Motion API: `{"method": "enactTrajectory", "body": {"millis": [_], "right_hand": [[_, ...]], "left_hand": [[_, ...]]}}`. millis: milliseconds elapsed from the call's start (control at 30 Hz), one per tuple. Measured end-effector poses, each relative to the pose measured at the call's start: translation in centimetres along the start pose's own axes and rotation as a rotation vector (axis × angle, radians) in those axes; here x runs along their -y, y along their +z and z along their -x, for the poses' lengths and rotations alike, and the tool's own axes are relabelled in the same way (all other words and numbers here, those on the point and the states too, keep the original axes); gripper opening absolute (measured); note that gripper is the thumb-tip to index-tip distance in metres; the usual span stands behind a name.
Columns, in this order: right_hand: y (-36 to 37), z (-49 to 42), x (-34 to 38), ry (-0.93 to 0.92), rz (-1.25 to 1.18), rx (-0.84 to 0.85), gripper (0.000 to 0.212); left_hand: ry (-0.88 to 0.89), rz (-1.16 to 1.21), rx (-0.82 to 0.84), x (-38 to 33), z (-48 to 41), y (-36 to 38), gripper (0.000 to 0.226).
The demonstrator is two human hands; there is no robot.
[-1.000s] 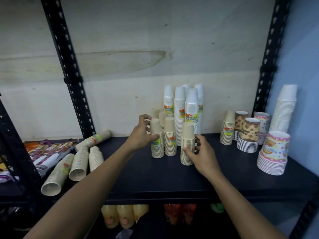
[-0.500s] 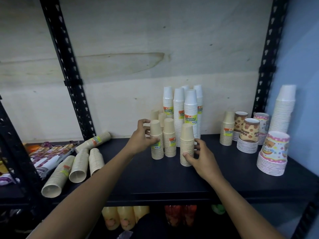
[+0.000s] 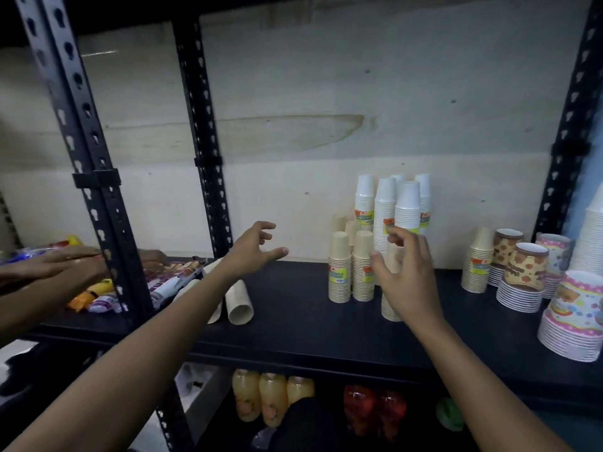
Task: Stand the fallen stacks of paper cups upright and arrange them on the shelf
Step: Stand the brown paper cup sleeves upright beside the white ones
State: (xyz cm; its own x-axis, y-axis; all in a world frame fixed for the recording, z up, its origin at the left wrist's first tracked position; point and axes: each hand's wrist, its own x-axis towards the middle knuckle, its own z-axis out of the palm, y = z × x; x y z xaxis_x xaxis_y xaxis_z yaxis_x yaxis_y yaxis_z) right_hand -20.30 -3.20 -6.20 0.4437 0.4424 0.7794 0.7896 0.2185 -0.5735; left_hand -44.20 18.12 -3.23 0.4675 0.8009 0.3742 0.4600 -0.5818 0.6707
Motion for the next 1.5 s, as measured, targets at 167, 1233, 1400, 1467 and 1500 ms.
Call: {"method": "enactTrajectory", "body": {"millis": [167, 1233, 1400, 1467, 1500], "right_hand": [[5.2, -0.1, 3.5, -0.026, -0.073, 0.187, 0.039], [21.6, 1.7, 7.7, 0.571, -0.041, 1.028, 0.038], [17.5, 1.1, 5.6, 0.472, -0.056, 0.875, 0.048], [15.5, 0.8, 5.0, 0.469, -0.115, 0.805, 0.06], [14.5, 0.6, 4.7, 0.454, -0.132, 0.774, 0.059]], "left_hand": [[-0.094, -0.161, -0.042, 3.1, 2.4, -5.6, 0.056], [-0.293, -0.864, 0.162, 6.9, 2.4, -3.8, 0.042], [-0.318, -0.819, 0.12, 7.0, 2.2, -3.3, 0.04], [-0.318, -0.753, 0.081, 6.8, 2.2, -2.8, 0.049], [-0.288, -0.704, 0.046, 6.6, 2.2, -2.4, 0.051]]}}
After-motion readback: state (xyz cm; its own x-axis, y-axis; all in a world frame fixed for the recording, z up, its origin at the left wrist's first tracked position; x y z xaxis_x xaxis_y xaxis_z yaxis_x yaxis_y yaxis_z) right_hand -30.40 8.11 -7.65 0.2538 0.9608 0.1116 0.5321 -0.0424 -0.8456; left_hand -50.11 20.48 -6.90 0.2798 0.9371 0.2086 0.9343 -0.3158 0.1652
